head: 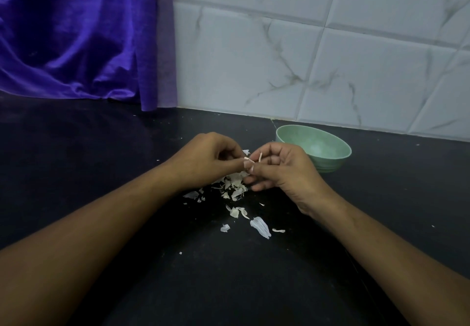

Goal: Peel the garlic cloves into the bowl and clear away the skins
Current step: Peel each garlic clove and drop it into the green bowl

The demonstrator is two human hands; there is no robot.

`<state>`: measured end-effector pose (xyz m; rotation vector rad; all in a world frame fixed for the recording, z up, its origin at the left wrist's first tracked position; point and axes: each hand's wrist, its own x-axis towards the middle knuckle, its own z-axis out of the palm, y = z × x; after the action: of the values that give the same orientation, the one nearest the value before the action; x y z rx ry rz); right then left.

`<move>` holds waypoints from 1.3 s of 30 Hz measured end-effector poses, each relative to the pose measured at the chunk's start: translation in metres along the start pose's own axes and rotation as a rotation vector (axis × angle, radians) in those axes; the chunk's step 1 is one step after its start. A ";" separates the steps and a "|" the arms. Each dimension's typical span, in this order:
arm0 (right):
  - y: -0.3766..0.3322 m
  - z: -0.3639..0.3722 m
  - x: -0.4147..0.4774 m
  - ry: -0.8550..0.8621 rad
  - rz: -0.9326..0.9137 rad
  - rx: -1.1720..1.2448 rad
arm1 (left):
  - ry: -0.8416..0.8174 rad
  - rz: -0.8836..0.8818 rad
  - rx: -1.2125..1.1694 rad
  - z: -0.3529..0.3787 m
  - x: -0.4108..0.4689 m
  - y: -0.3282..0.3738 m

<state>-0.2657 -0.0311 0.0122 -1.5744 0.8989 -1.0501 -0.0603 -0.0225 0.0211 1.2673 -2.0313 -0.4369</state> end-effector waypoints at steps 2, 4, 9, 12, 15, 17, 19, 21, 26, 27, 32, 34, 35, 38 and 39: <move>0.000 0.002 0.000 -0.005 -0.008 0.000 | -0.002 -0.021 -0.069 0.001 0.001 -0.002; -0.001 0.001 -0.001 -0.019 -0.017 0.009 | -0.004 -0.048 -0.164 0.000 0.002 -0.004; -0.007 0.000 -0.001 -0.040 0.007 0.056 | -0.016 -0.044 -0.199 -0.003 0.002 -0.002; -0.007 0.000 -0.001 -0.052 0.031 0.068 | -0.029 -0.011 -0.065 -0.003 0.002 -0.002; -0.009 0.000 -0.001 -0.053 0.038 0.050 | -0.060 0.011 -0.021 -0.004 0.002 -0.001; -0.009 -0.002 0.000 -0.042 0.041 0.039 | -0.070 0.017 -0.046 -0.005 0.002 0.000; -0.008 -0.002 0.000 -0.042 0.032 -0.008 | -0.067 0.015 -0.033 -0.006 0.002 0.000; -0.005 -0.002 0.000 -0.032 0.014 -0.086 | -0.067 0.017 0.019 -0.006 0.002 -0.001; 0.000 -0.005 0.004 0.022 -0.062 -0.255 | -0.041 0.015 0.040 -0.009 0.003 -0.005; 0.000 -0.007 0.004 0.019 -0.077 -0.258 | -0.034 0.006 0.012 -0.009 0.003 -0.005; -0.001 -0.008 0.004 0.003 -0.074 -0.200 | -0.052 -0.068 -0.227 -0.008 0.006 -0.005; -0.001 -0.008 0.004 0.000 -0.066 -0.177 | -0.054 -0.095 -0.278 -0.007 0.006 -0.004; -0.001 -0.008 0.004 0.006 -0.064 -0.167 | -0.048 -0.105 -0.298 -0.006 0.006 -0.003; -0.003 -0.009 0.004 0.023 -0.077 -0.171 | -0.015 -0.127 -0.334 -0.006 0.005 -0.002; -0.003 -0.009 0.004 0.022 -0.085 -0.174 | -0.008 -0.134 -0.350 -0.006 0.005 -0.001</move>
<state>-0.2725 -0.0370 0.0166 -1.7617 0.9671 -1.0732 -0.0565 -0.0267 0.0261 1.1853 -1.7836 -0.8224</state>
